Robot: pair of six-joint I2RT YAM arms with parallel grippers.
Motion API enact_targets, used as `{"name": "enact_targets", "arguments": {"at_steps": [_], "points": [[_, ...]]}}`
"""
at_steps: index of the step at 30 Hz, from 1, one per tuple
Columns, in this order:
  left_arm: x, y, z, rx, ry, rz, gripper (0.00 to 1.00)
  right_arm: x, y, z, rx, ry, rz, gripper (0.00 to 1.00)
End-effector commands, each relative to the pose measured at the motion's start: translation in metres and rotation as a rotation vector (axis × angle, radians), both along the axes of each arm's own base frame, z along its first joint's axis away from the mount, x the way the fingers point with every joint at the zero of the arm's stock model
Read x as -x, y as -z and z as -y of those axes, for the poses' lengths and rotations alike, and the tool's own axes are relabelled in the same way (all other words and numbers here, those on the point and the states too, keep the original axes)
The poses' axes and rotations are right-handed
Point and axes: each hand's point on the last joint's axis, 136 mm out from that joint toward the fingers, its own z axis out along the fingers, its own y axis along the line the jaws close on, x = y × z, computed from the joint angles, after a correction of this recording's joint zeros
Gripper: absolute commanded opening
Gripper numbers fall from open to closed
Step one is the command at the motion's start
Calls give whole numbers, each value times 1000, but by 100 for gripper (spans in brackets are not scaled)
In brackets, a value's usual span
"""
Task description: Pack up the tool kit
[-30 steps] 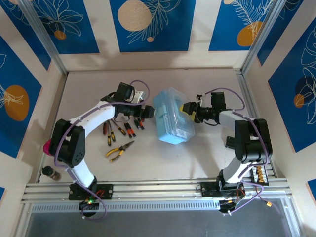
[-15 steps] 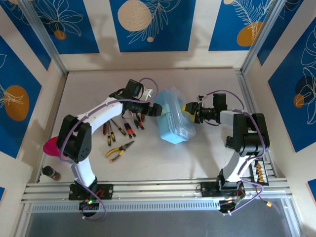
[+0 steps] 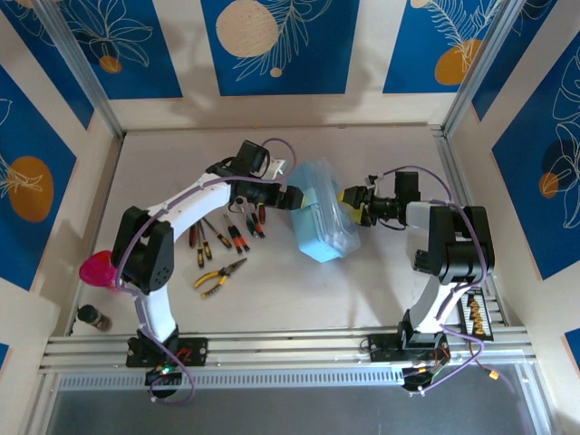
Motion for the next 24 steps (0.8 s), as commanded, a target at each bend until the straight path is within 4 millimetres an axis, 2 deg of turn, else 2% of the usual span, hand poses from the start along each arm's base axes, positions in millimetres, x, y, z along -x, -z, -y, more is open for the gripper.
{"name": "enact_targets", "arguments": {"at_steps": [1,6,12,14,16,17,21,24], "points": [[8,13,16,-25,34,-25,100,26,64,7,160,61,-236,81],[6,12,18,-28,37,-25,100,23,53,9,183,64,-211,84],[7,14,18,-36,41,-29,100,19,30,13,218,74,-166,85],[7,14,17,-42,41,-26,100,18,18,16,243,83,-138,87],[8,13,16,-48,39,-23,100,18,4,20,284,99,-105,97],[7,13,14,-52,34,-21,100,17,-5,24,309,109,-85,99],[7,7,12,-52,23,-9,100,17,-33,32,375,122,-30,99],[7,-7,15,-21,34,19,100,19,-47,35,420,122,-1,99]]}}
